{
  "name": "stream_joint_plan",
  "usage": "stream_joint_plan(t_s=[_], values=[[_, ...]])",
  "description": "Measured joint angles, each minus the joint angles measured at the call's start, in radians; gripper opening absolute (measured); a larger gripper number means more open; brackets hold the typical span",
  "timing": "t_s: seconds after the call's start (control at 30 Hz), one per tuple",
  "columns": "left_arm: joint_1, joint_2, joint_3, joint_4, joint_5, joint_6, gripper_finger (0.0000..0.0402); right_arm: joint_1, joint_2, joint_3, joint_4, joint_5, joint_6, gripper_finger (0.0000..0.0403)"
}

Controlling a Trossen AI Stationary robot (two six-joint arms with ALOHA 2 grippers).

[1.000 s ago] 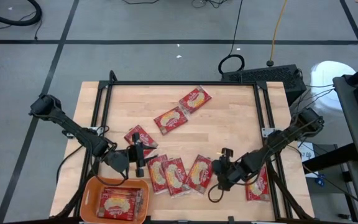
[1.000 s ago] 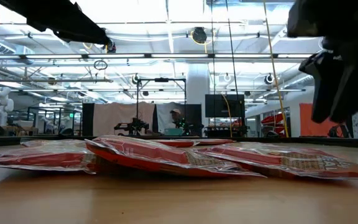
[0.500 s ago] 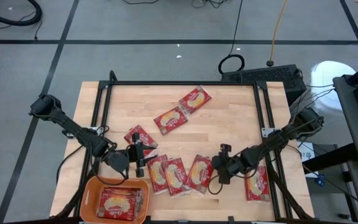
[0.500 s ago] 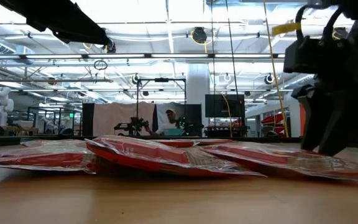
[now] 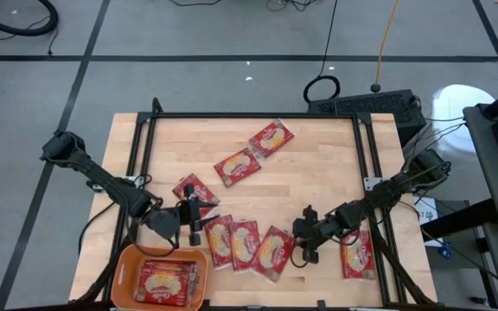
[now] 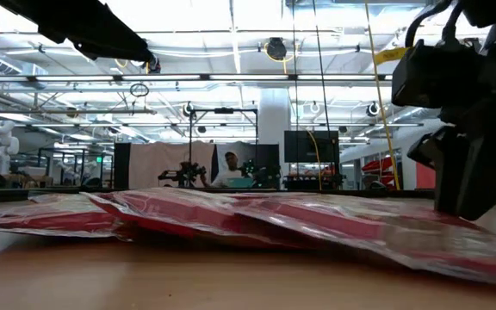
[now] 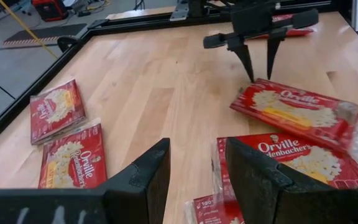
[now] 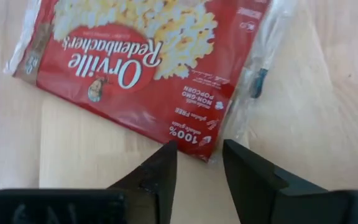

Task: Sort popcorn bags into baskets
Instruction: Put the popcorn bag into the orange bin

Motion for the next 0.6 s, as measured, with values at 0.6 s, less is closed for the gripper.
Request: stream_joint_plan(t_s=[0.6], values=[[0.007, 0.000, 0.000, 0.000, -0.001, 0.001, 0.0159, -0.007, 0.000, 0.000, -0.019, 0.075, 0.040, 0.0040]])
